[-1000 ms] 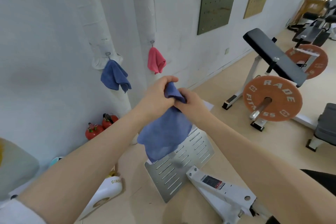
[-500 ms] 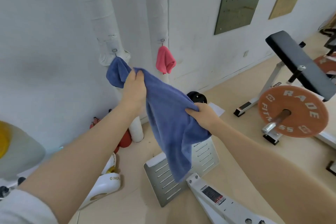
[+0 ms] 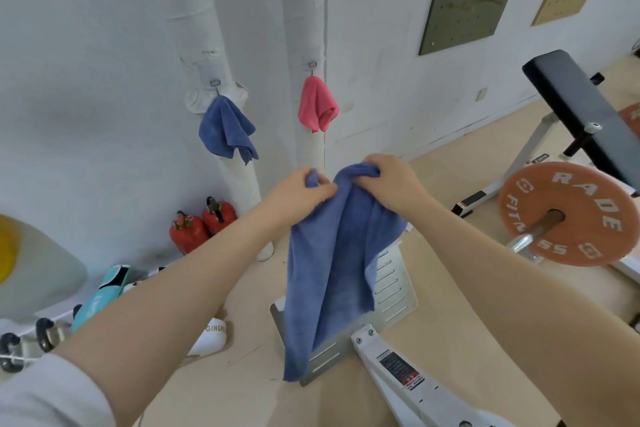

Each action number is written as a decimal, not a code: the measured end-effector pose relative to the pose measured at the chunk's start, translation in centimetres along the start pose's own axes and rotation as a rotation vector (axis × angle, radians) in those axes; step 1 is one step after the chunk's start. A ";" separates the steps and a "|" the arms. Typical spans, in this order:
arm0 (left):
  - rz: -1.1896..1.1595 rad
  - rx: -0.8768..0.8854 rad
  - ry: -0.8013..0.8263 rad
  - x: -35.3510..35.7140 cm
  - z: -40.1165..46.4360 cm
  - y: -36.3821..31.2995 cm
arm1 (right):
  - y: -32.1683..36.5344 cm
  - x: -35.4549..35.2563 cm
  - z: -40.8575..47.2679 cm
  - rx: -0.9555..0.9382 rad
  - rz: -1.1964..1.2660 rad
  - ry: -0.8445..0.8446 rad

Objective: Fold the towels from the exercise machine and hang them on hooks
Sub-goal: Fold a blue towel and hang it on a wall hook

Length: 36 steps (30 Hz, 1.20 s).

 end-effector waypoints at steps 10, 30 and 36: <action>-0.951 -0.155 -0.210 0.0 1.8 -0.5 | 4.2 2.7 -3.7 -0.196 0.212 -0.140; 0.406 0.378 -0.334 -9.5 -0.1 -0.8 | 8.4 5.2 0.2 -0.050 0.371 -0.250; 0.225 0.344 -0.325 -11.4 0.3 0.3 | 9.6 6.6 1.2 -0.080 0.238 -0.241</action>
Point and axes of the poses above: each hand's wrist, its own z-axis towards the middle knuckle, its own x-axis out of the palm, y = z × x, the point moved 7 cm from there along z, towards the middle knuckle, and after that the axes turned 6 degrees about -z, right-handed, at the moved point
